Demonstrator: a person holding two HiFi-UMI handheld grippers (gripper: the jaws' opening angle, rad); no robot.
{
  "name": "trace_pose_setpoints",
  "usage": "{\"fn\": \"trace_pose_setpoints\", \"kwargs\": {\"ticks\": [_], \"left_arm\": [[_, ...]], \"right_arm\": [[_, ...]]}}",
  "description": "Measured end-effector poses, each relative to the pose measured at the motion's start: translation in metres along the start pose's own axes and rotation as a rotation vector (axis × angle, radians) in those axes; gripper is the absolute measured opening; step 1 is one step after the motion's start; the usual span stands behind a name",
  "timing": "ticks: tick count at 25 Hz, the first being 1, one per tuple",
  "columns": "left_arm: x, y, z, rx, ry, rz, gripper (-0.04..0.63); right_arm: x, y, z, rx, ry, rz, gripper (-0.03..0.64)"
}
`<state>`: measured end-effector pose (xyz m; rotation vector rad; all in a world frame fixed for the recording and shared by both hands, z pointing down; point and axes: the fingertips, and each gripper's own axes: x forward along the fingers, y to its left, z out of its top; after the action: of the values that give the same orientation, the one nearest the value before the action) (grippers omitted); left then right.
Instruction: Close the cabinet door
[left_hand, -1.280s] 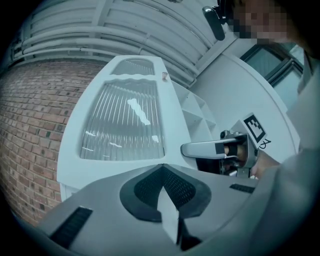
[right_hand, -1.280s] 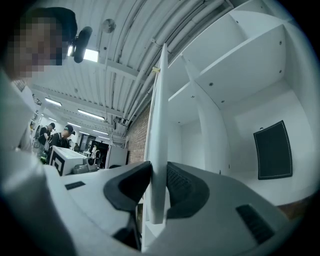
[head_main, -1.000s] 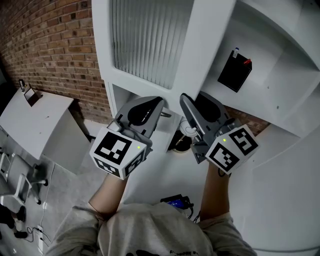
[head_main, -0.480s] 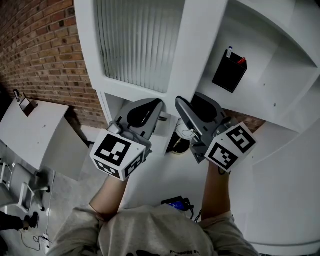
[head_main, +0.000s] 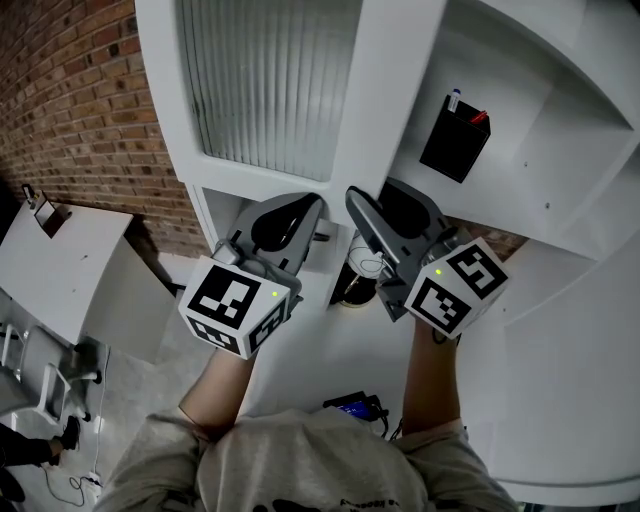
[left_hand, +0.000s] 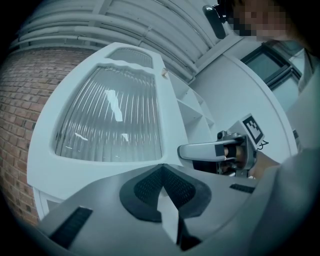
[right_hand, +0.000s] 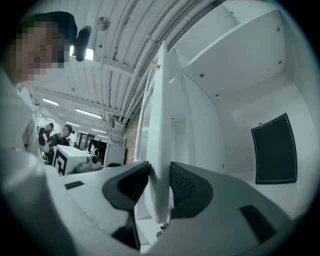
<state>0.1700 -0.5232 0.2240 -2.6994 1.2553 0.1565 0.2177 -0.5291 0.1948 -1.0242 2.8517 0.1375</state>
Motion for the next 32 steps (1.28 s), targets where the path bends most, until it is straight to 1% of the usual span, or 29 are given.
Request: {"fn": "trace_pose_setpoints", "kwargs": {"ticks": [12,20,25,32], "left_arm": [[0.006,0.002,-0.004,-0.001,-0.001,-0.012,0.007],[0.011,0.004,-0.005,-0.005,0.0,-0.02,0.007],[0.014,0.006,-0.006,-0.009,0.006,-0.023,0.006],[0.018,0.008,-0.007,-0.008,0.013,-0.03,0.007]], "right_arm": [[0.001,-0.008,-0.004,0.006,-0.002,-0.044,0.13],[0.002,-0.016,-0.005,-0.008,0.002,-0.091,0.138],[0.003,-0.019,-0.004,-0.04,-0.001,-0.149,0.14],[0.003,-0.024,-0.005,-0.048,-0.003,-0.201,0.14]]}}
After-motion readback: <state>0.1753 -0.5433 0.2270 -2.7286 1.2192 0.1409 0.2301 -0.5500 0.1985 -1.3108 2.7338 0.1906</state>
